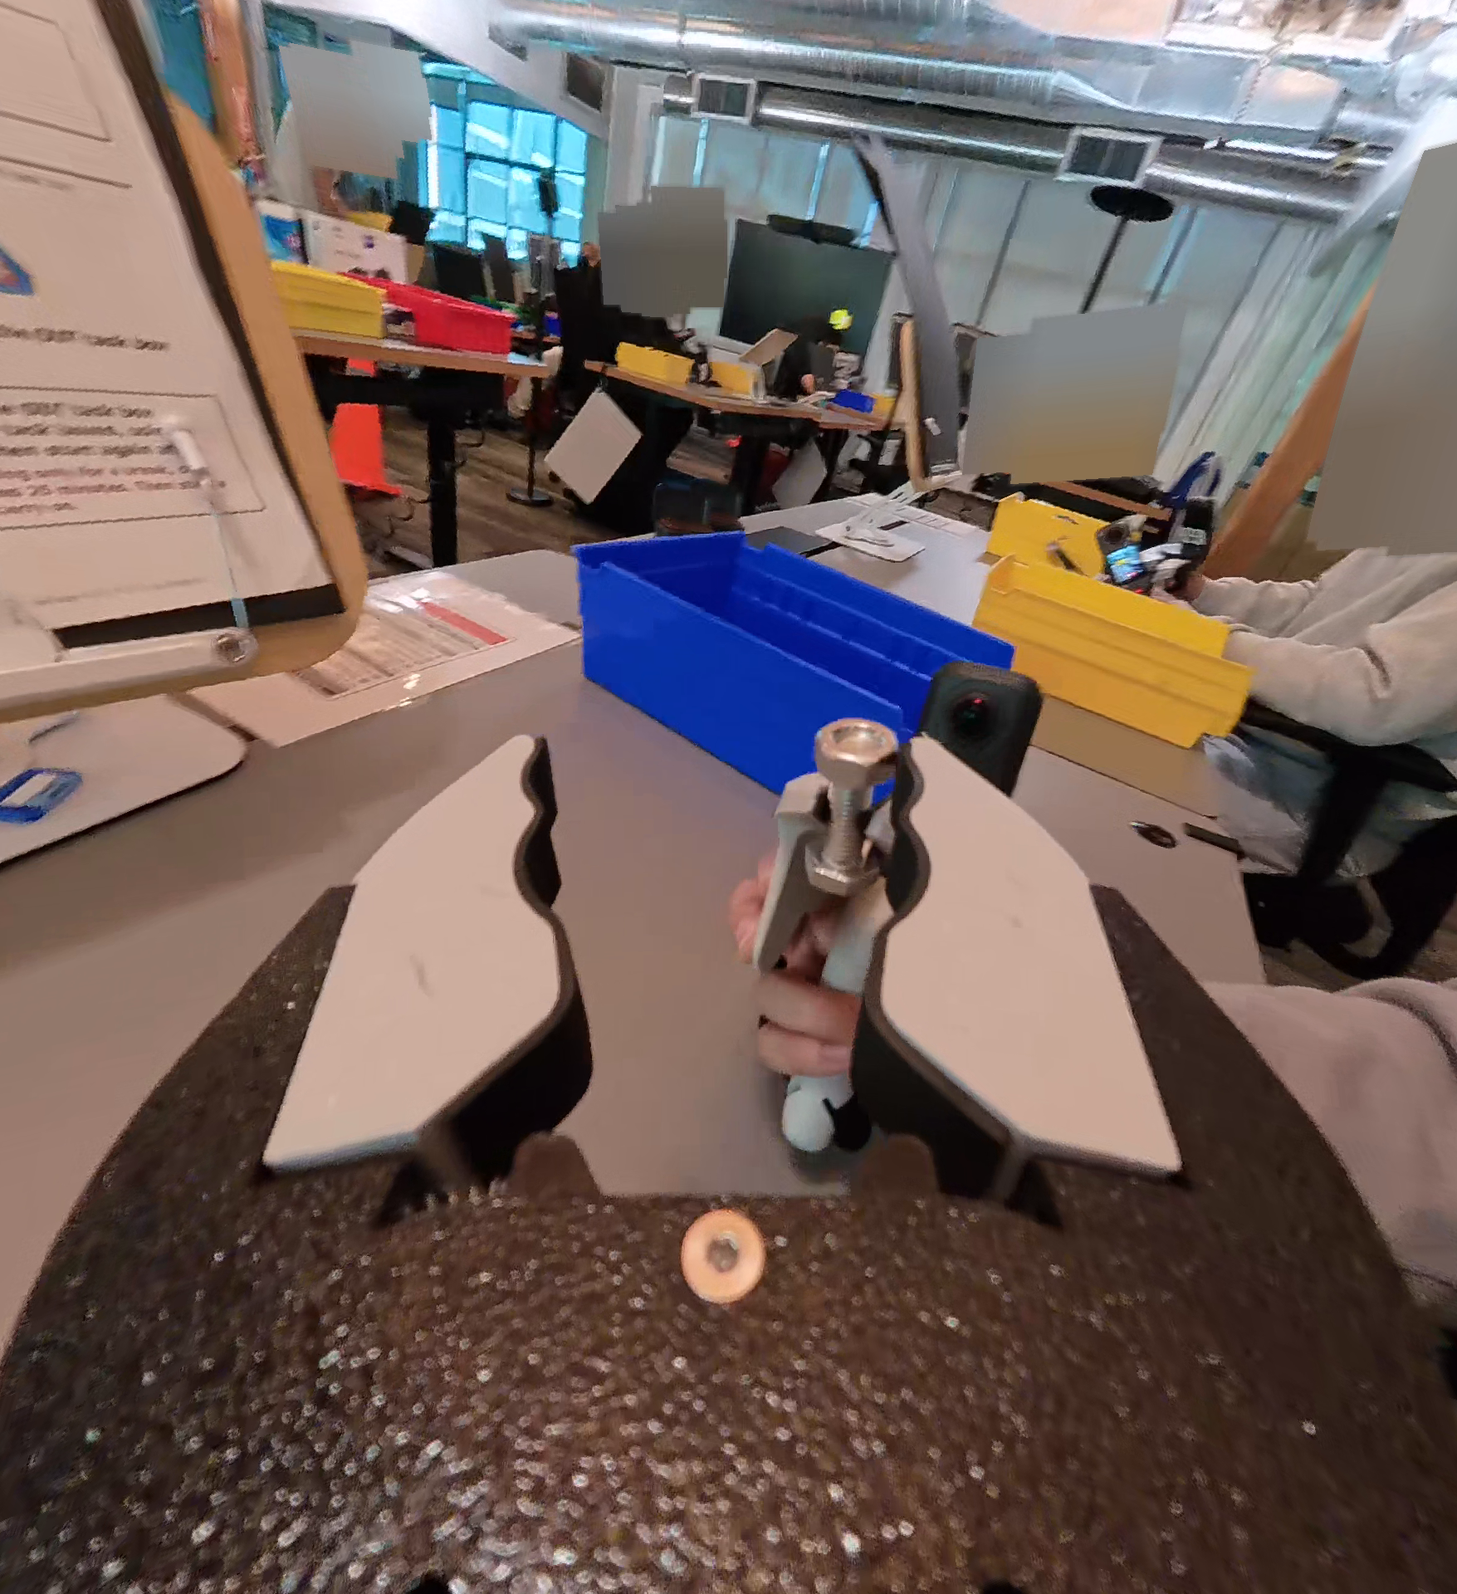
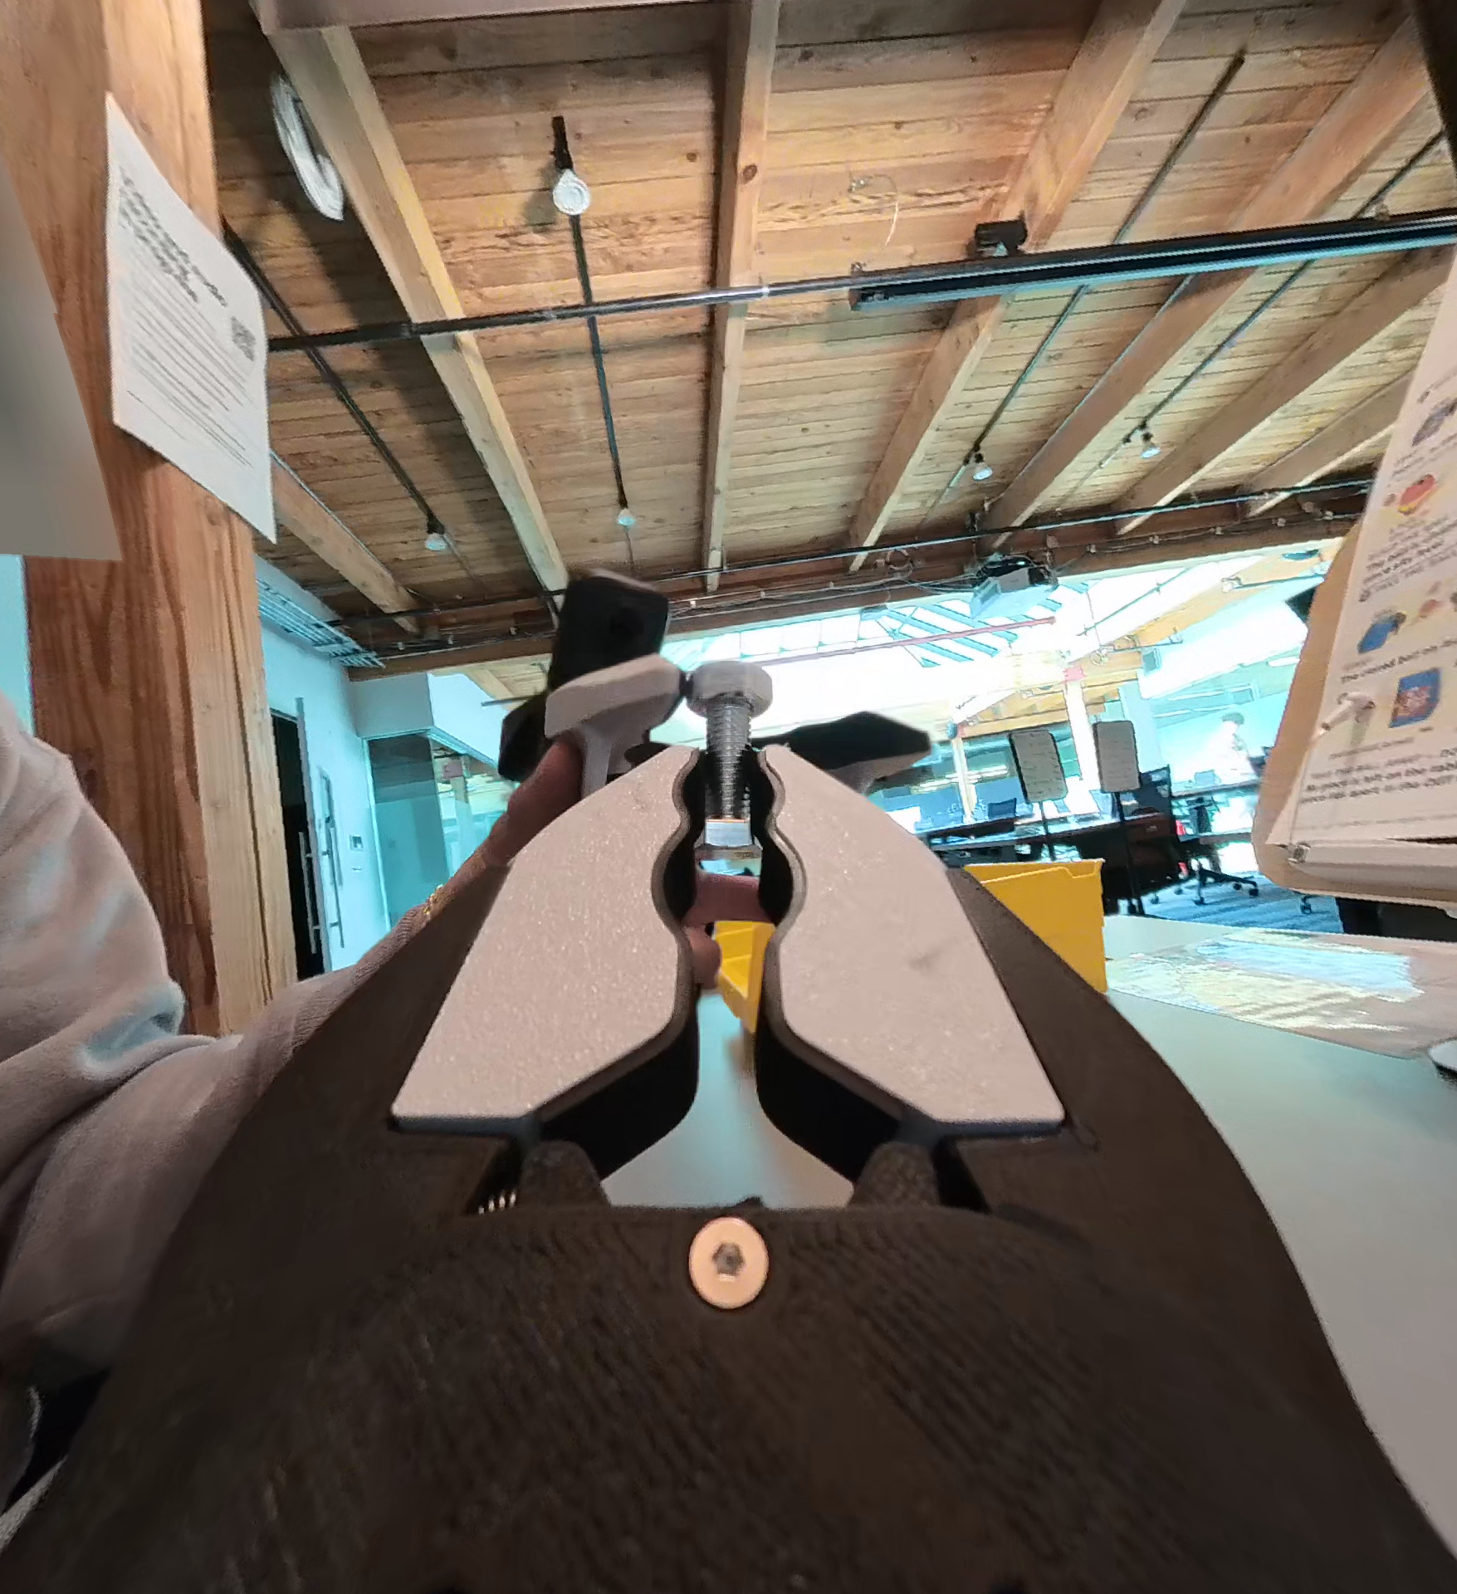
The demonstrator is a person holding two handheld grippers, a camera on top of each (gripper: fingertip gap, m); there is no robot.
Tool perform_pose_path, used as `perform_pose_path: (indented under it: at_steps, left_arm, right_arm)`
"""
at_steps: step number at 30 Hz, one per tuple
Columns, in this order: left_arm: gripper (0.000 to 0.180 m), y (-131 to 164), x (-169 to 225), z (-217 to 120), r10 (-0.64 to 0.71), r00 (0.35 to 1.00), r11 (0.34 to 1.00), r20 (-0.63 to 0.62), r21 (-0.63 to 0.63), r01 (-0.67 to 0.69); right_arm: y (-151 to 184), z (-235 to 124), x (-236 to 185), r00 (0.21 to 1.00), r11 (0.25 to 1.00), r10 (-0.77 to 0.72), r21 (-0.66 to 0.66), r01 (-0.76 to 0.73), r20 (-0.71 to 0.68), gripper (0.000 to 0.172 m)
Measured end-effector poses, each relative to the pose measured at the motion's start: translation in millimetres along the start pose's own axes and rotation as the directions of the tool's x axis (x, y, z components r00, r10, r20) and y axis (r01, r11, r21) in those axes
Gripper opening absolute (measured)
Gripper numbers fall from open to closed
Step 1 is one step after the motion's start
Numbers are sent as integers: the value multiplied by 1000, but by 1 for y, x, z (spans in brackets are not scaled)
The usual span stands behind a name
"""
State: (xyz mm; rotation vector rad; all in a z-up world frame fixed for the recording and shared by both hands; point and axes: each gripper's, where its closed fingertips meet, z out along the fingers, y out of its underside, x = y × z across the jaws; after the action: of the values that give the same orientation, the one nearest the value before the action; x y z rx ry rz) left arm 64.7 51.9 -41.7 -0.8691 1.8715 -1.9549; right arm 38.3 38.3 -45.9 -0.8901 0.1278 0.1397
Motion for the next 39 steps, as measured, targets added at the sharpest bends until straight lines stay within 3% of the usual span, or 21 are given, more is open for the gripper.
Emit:
perform_pose_path:
  at_steps: [2,3,11,16,18,19,22,28,34,35,37,39]
  left_arm:
    - [65,5,-25,-10,53,991,998,124,-26,-50]
    - [69,8,-34,-15,71,983,997,167,-45,-64]
    - [76,-6,11,3,44,999,999,-23,21,-43]
    - [81,3,-3,3,13,999,1000,32,5,-13]
    - [66,5,-24,-8,24,992,1000,127,4,-25]
    - [68,6,-34,-14,39,985,999,167,1,-39]
    - [74,1,-28,-18,2,995,1000,101,17,-4]
    - [77,2,4,7,29,1000,1000,4,12,-29]
    - [85,13,-18,6,-36,996,999,80,11,35]
    - [75,16,-28,1,-29,991,1000,130,5,28]
    - [72,17,-42,-8,-21,982,1000,187,8,20]
    - [70,11,-36,-10,-51,989,998,142,33,46]
  right_arm:
    - [-7,-3,2,1000,998,28,48,-28,1,8]
    - [-9,-3,5,999,998,29,50,-28,-17,9]
    - [3,0,2,1000,1000,7,-6,-7,-10,9]
    - [-1,-1,2,1000,1000,9,4,-9,-13,9]
    - [-7,-4,3,1000,999,24,30,-24,-12,9]
    - [-7,-4,5,1000,1000,21,23,-20,-21,9]
    - [-4,-5,9,999,1000,9,-1,-9,-40,9]
    - [1,-2,6,999,1000,8,-8,-9,-33,9]
    - [1,-6,13,997,1000,16,-21,-18,-75,9]
    - [-2,-7,13,997,1000,12,-4,-13,-73,9]
    - [-5,-8,15,997,1000,10,0,-10,-82,9]
    - [-3,-8,16,996,1000,-2,-15,1,-87,9]
